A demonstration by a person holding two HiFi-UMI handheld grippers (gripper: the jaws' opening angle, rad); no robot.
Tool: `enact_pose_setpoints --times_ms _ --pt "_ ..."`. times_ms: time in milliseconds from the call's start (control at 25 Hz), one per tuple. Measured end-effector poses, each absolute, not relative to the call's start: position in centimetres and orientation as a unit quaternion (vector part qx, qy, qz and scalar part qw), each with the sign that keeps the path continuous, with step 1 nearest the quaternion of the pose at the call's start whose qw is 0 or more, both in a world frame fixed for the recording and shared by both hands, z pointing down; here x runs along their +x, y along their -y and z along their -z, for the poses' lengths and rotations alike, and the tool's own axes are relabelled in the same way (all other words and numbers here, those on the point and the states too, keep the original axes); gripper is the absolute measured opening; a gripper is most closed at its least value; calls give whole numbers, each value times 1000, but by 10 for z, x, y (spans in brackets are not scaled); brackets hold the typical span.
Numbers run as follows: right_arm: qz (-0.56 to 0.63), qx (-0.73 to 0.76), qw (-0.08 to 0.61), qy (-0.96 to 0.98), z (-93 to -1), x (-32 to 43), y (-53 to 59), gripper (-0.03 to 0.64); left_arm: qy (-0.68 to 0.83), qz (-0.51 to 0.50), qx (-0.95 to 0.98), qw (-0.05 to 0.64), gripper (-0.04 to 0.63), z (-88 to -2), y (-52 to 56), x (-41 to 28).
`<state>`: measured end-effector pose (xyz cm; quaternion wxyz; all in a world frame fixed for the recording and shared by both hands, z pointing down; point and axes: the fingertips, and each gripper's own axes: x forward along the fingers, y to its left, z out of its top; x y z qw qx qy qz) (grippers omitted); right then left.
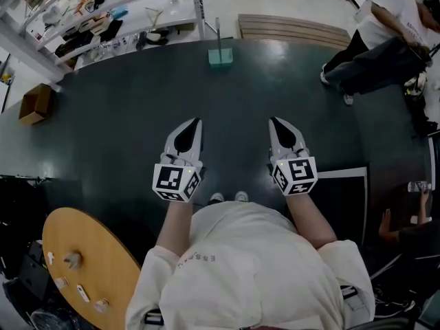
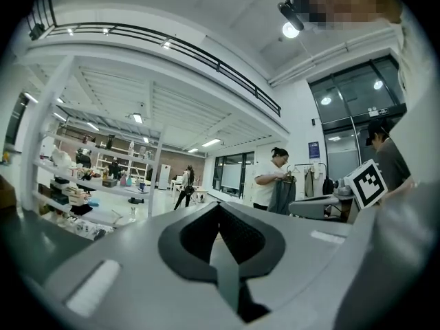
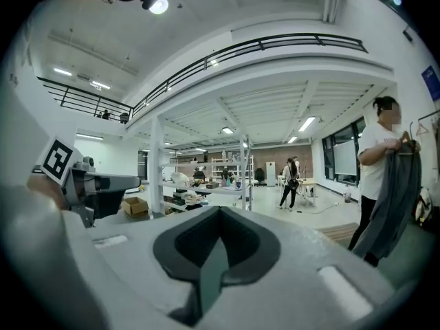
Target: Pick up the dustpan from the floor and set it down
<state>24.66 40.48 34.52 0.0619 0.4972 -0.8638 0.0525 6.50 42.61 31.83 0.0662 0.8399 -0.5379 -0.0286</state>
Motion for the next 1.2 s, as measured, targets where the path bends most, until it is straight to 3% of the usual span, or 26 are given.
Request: enact_pose_setpoints --times_ms 560,1200 --pt "-95 474 95 870 -388 249 -365 -9 570 11 815 100 8 -355 -390 50" --pt "-74 550 110 824 -389 173 -71 -9 547 72 831 71 8 -352 -86 -74"
